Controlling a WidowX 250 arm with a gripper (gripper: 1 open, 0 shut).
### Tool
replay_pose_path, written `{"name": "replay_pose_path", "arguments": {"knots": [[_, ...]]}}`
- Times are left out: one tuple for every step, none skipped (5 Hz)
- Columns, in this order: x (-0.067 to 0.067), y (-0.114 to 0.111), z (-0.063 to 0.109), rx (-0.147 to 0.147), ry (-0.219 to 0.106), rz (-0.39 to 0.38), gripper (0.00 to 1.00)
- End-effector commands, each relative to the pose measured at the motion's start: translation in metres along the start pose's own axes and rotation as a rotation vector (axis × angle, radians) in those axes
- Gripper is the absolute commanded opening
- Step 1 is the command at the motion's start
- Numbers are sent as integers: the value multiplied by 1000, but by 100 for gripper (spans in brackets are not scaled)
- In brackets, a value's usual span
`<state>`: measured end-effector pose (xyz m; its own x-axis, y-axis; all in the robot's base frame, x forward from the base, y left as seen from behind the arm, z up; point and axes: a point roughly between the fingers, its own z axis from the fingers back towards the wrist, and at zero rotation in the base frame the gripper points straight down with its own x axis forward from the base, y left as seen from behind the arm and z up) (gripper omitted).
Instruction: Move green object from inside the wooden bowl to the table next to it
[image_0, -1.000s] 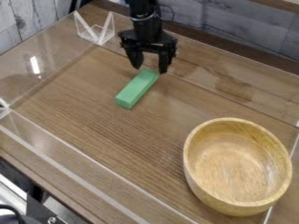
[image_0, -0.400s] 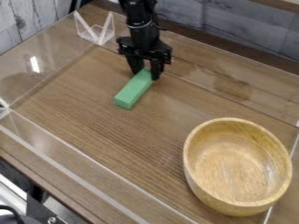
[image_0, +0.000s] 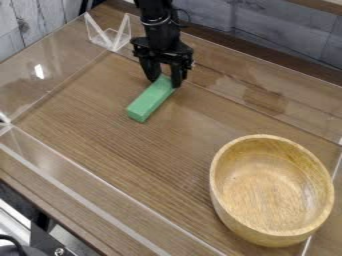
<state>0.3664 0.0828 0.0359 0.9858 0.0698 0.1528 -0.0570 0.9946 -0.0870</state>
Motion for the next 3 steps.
{"name": "replay_pose_path", "arguments": {"knots": [[15,-19,27,2,-74,11,100],[15,-41,40,-27,-67,-78,100],[16,-57,53,-43,-56,-157,100]]}}
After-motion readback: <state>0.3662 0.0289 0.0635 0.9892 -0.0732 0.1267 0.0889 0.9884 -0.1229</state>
